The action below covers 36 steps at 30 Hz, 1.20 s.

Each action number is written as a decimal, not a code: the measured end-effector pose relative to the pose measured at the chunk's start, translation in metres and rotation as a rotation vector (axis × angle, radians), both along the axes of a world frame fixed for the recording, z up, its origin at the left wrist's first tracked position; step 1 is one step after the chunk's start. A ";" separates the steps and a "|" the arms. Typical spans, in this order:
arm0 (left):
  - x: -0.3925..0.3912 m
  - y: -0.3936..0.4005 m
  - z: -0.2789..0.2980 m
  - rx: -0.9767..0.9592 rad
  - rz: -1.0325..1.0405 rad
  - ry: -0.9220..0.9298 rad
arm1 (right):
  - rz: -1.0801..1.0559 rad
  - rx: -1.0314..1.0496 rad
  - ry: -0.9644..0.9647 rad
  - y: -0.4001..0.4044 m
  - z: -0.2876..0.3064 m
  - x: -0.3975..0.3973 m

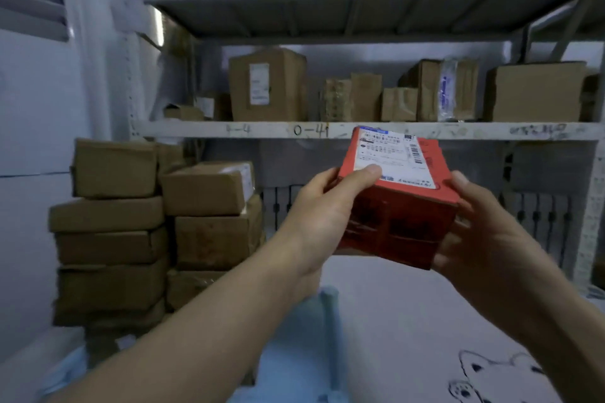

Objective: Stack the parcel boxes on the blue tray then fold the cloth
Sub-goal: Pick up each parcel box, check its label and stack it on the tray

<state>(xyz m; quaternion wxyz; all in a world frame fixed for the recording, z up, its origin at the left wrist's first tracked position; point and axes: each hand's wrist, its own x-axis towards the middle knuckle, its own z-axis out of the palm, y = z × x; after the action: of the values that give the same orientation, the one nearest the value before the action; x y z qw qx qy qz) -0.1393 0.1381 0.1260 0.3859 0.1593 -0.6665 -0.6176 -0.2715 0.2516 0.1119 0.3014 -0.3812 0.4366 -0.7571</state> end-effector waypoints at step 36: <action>0.199 -0.166 0.014 -0.610 1.087 -0.459 | -0.040 0.381 0.685 -0.209 0.101 0.131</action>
<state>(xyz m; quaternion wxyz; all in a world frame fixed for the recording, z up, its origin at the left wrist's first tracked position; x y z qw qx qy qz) 0.0595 -0.0284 0.1398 0.5187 0.4841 -0.7013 -0.0691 -0.1408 0.0431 0.2129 0.1887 -0.5404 0.6519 -0.4974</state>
